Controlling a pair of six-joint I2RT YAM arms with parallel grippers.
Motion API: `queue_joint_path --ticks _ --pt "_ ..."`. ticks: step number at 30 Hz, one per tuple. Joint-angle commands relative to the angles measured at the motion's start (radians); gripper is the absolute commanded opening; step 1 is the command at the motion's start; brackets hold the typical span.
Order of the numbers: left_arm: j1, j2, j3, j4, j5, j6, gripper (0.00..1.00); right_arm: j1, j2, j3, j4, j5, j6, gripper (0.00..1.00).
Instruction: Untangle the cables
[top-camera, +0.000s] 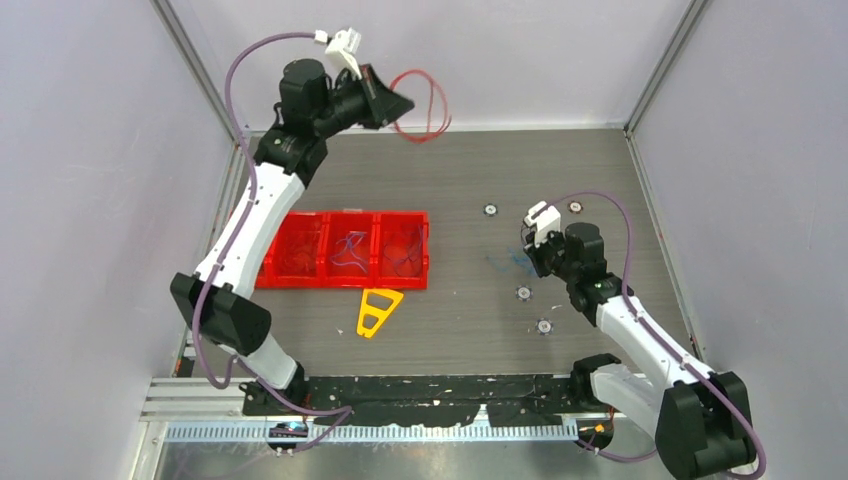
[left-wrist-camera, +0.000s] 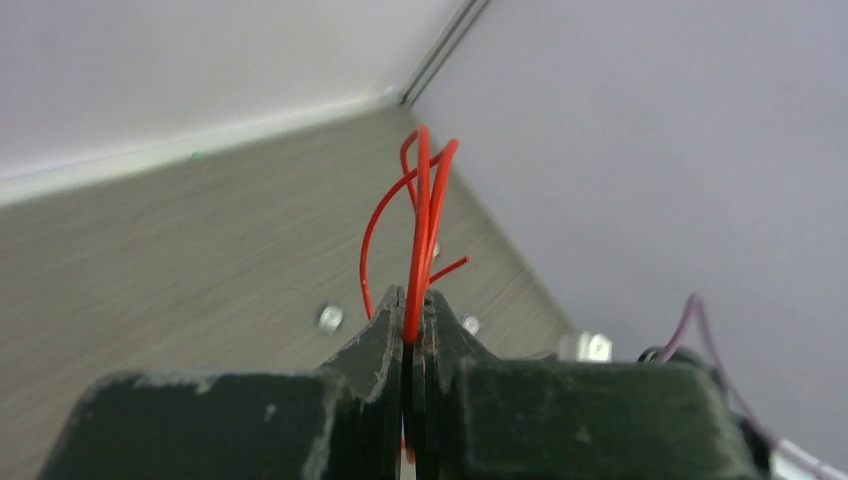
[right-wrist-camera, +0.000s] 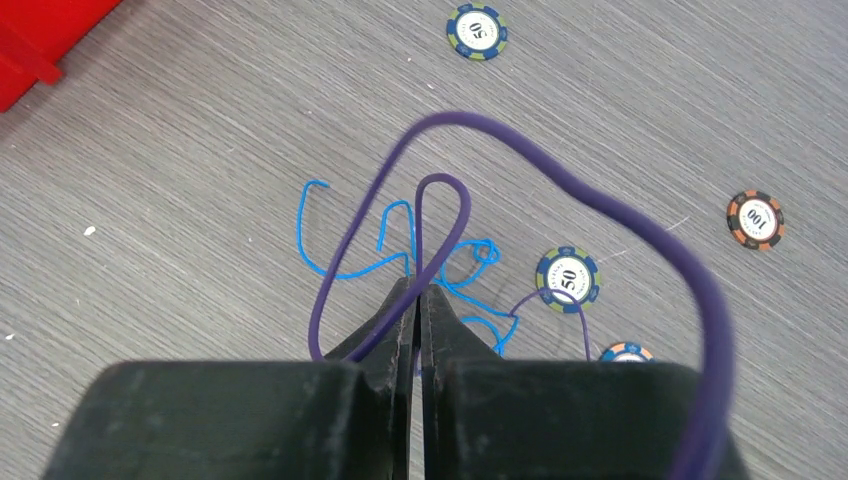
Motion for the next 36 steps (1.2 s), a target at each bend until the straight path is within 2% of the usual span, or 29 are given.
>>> queue_joint_path --ticks 1,4,8,9,13,17,22,33,36 --pt "0.088 -0.148 -0.092 -0.301 0.133 0.316 0.0 -0.01 0.034 0.089 0.0 -0.033 -0.009 0.05" --pt "0.188 -0.201 -0.144 -0.541 0.237 0.524 0.0 -0.014 0.049 0.106 0.0 -0.05 -0.005 0.06" --pt "0.351 -0.263 -0.249 -0.75 0.23 0.708 0.0 -0.017 0.071 0.13 -0.005 -0.076 -0.005 0.06" --pt "0.415 -0.278 -0.275 -0.78 0.213 0.751 0.0 -0.017 0.076 0.134 -0.006 -0.085 -0.006 0.06" --pt "0.55 -0.323 -0.393 -0.836 0.151 0.907 0.0 -0.016 0.102 0.161 -0.044 -0.108 -0.018 0.05" --pt "0.635 -0.296 -0.432 -0.912 0.151 1.014 0.0 -0.015 0.119 0.175 -0.056 -0.118 -0.028 0.05" --pt "0.661 -0.261 -0.472 -0.904 0.19 1.01 0.0 -0.016 0.129 0.18 -0.067 -0.128 -0.023 0.05" --pt "0.657 -0.14 -0.596 -0.54 0.048 0.767 0.0 -0.016 0.121 0.185 -0.084 -0.121 -0.009 0.05" --pt "0.64 -0.08 -0.61 -0.497 0.026 0.751 0.0 -0.017 0.12 0.185 -0.093 -0.117 -0.001 0.05"
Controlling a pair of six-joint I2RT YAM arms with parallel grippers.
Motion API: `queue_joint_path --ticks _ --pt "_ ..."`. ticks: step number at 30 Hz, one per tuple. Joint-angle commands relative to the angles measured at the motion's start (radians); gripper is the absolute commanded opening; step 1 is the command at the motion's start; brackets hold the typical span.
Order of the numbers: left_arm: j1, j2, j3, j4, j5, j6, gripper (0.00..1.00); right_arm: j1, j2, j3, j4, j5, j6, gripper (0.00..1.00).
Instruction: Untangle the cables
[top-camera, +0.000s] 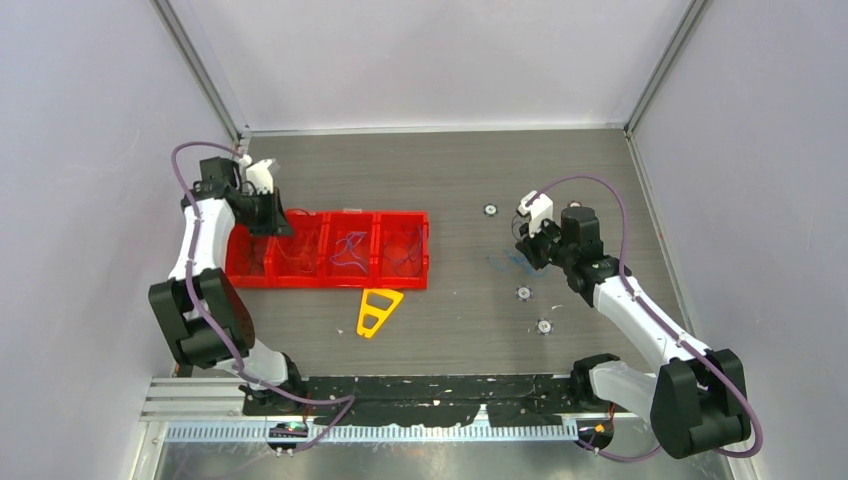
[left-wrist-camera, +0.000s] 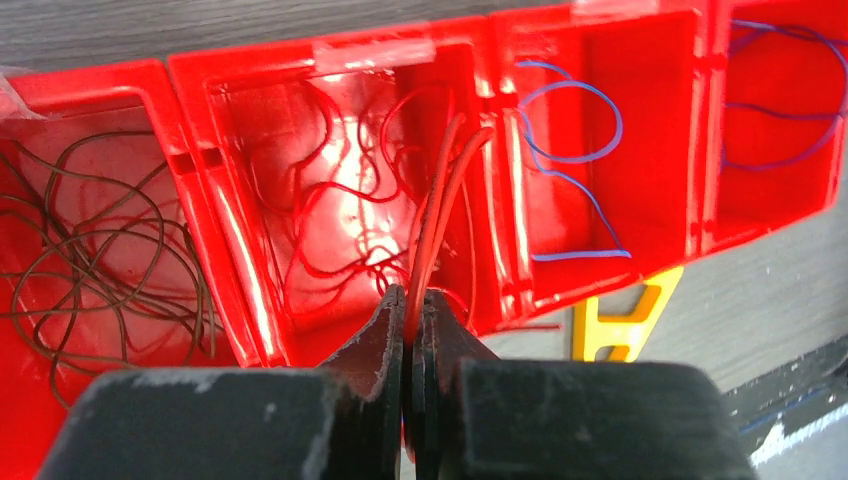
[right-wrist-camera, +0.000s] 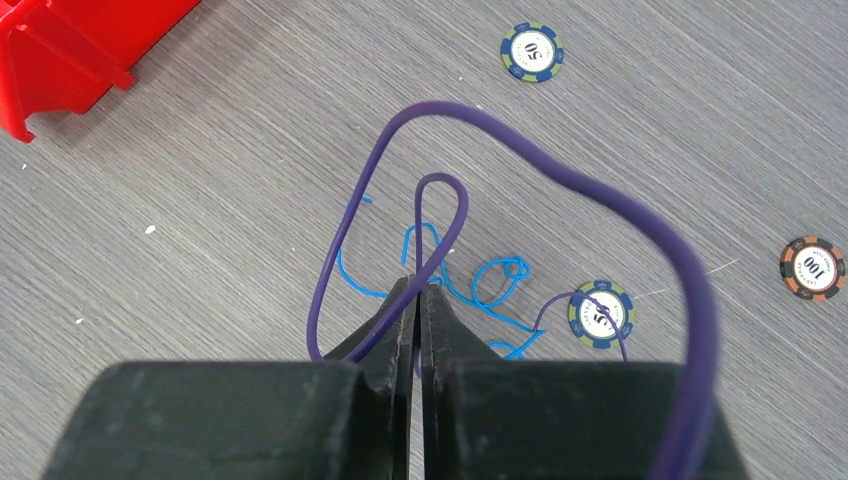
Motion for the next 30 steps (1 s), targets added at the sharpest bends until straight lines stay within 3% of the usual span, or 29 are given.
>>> queue_joint_path --ticks 1,9,19,23,30 --pt "-0.021 0.073 -0.017 0.148 -0.059 -0.068 0.0 -0.003 -0.006 0.045 0.01 -0.003 0.015 0.05" --pt "-0.042 0.138 -0.078 0.239 -0.185 -0.07 0.0 -0.002 -0.007 0.051 -0.012 0.009 0.012 0.05" --pt "-0.041 -0.034 -0.045 0.253 -0.18 -0.049 0.0 -0.002 0.009 0.06 -0.011 0.001 0.024 0.05" --pt "-0.045 -0.025 -0.039 0.279 -0.184 -0.065 0.0 -0.002 0.022 0.064 -0.004 -0.007 0.037 0.05" --pt "-0.083 -0.029 -0.159 0.439 -0.226 -0.078 0.0 -0.002 0.023 0.068 -0.008 -0.013 0.054 0.05"
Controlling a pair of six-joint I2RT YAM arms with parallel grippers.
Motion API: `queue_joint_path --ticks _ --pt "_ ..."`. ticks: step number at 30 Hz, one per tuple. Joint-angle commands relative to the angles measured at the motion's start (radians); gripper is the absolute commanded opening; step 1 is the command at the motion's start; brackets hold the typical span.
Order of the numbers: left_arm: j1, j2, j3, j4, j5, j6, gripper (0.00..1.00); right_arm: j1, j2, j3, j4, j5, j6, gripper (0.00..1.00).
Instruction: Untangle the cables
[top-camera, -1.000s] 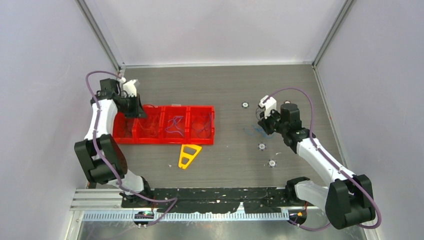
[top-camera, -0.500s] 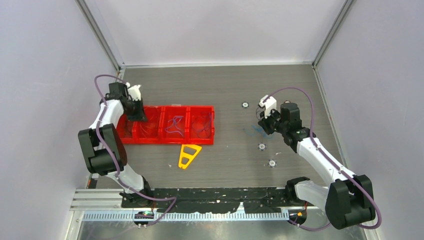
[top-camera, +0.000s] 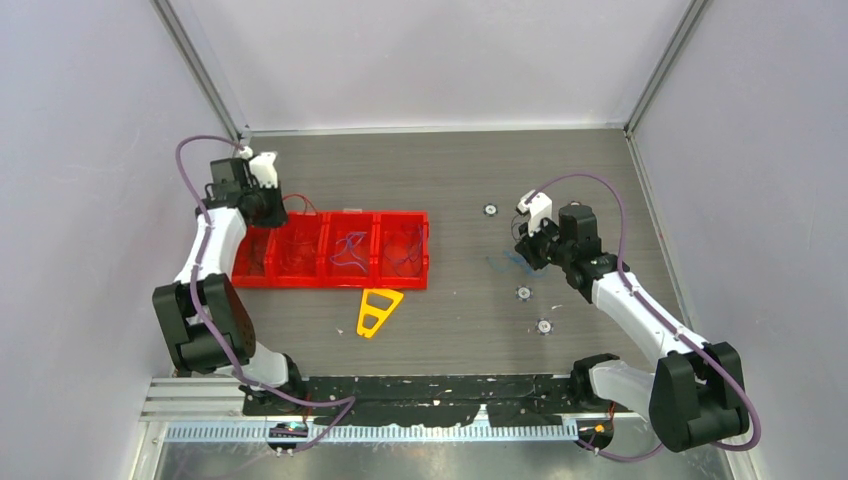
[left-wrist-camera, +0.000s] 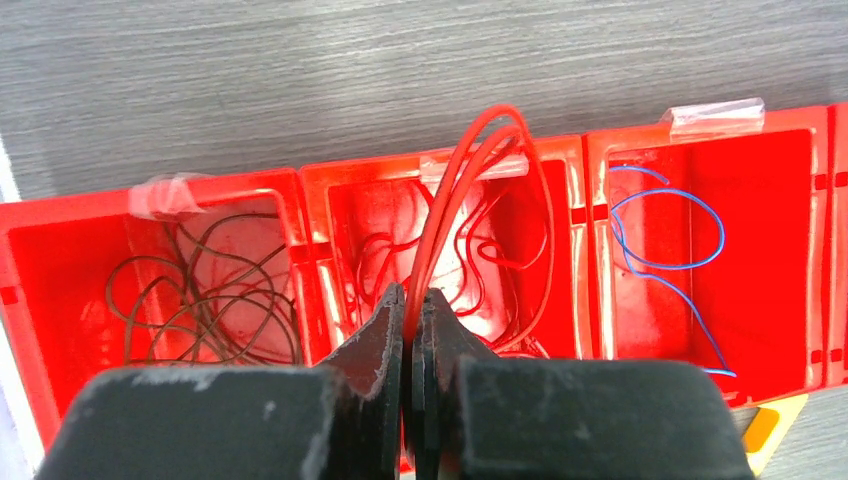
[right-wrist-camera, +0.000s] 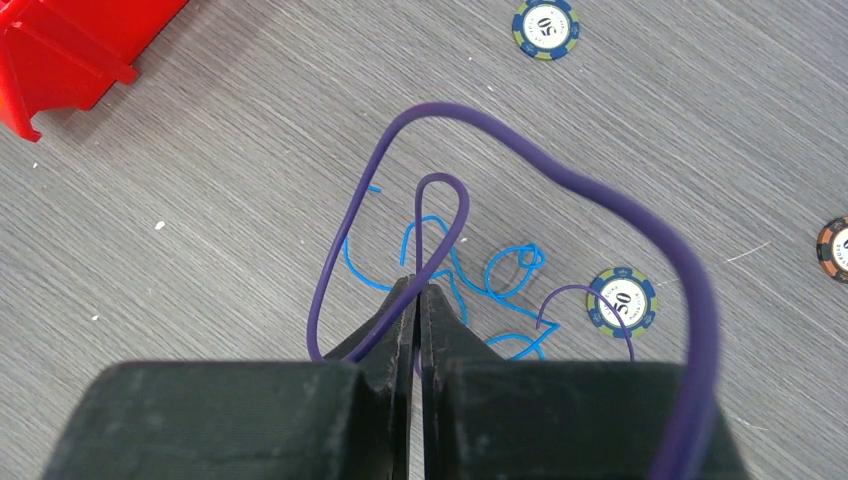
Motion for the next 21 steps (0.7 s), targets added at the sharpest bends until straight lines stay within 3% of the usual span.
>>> queue_joint_path --ticks 1,7,14,15,21 --pt "-0.041 -0.022 -0.098 0.162 -0.038 -0.018 0.0 -0.002 -0.01 0.047 0.023 -0.015 0.022 0.05" --pt "-0.084 -0.056 -0.203 0.17 -0.051 0.001 0.0 -0.002 -0.018 0.046 0.018 -0.013 0.022 0.05" --pt "-0.083 -0.035 -0.202 0.064 -0.086 0.049 0.0 -0.003 -0.022 0.043 0.011 -0.016 0.009 0.05" --pt "-0.081 -0.037 -0.198 0.058 -0.09 0.048 0.04 -0.003 -0.023 0.043 0.01 -0.017 0.004 0.05" --pt "-0.075 -0.133 -0.114 0.005 -0.062 0.032 0.54 -0.002 -0.037 0.05 -0.005 -0.023 -0.017 0.05"
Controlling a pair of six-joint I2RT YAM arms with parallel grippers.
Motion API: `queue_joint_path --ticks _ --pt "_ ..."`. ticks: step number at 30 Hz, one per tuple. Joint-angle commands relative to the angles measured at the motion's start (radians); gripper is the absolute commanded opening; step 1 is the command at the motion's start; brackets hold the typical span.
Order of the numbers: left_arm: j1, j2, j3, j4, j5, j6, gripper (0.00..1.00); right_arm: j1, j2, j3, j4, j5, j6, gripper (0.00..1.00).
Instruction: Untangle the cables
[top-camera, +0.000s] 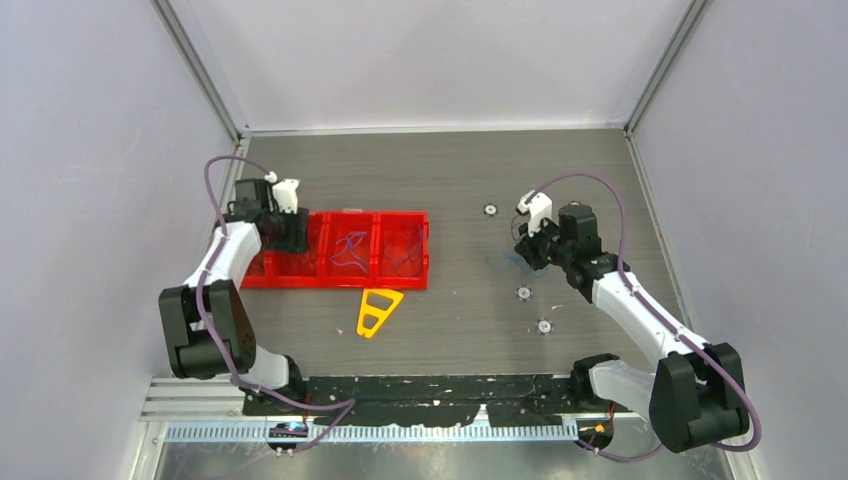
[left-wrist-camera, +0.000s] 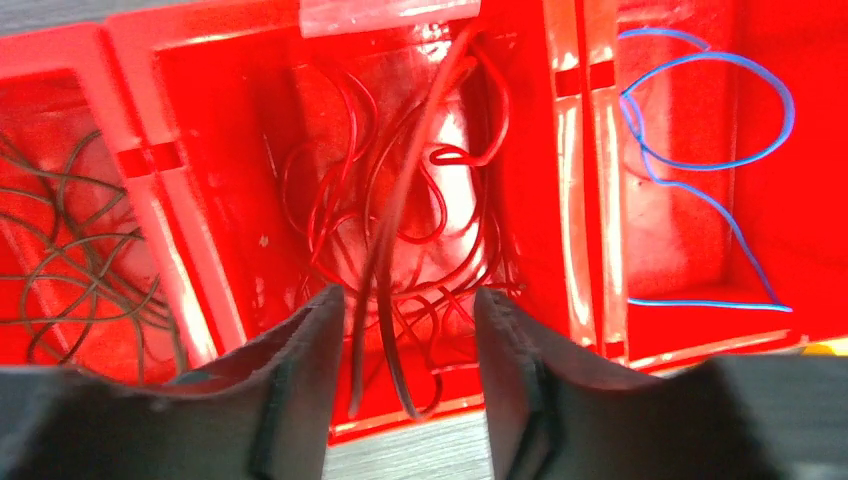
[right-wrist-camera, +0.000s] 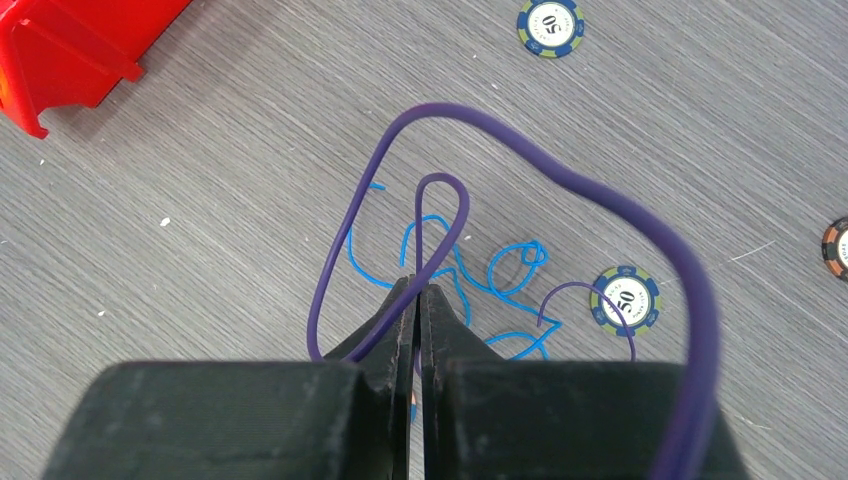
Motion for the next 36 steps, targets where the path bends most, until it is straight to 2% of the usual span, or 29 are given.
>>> queue_joint_path --ticks 1,5,7,8,11,13,17,23,29,36 --pt "0.007 -0.125 0.111 -0.047 0.03 -0.001 0.59 -0.002 -0.038 0.043 0.005 -0.02 -0.024 0.05" --pt "0.007 -0.183 0.194 -0.094 0.058 -0.018 0.81 -0.002 -0.056 0.044 -0.005 -0.037 -0.026 0.05" --pt "0.007 -0.206 0.226 -0.099 0.088 -0.018 0.98 -0.003 -0.061 0.052 -0.014 -0.052 -0.025 0.06" --pt "0.006 -0.217 0.24 -0.093 0.109 -0.017 0.99 -0.003 -0.065 0.057 -0.021 -0.065 -0.024 0.06" --pt "-0.024 -0.227 0.292 -0.076 0.207 0.012 1.0 -0.003 -0.081 0.1 -0.031 -0.113 -0.002 0.05" --pt "-0.087 -0.228 0.328 -0.076 0.261 0.058 1.0 -0.003 -0.095 0.141 -0.039 -0.17 0.025 0.05" --pt "-0.278 -0.233 0.351 -0.036 0.462 0.166 0.99 -0.002 -0.114 0.239 -0.051 -0.301 0.094 0.05" --pt "-0.541 -0.114 0.417 0.012 0.566 0.212 0.99 -0.002 -0.147 0.357 -0.057 -0.377 0.182 0.06" --pt "-0.721 -0.023 0.436 0.369 0.615 -0.038 0.98 -0.002 -0.167 0.422 -0.029 -0.425 0.271 0.05" --pt "-0.833 0.104 0.498 0.613 0.591 -0.292 0.75 -0.003 -0.186 0.411 0.073 -0.413 0.393 0.05"
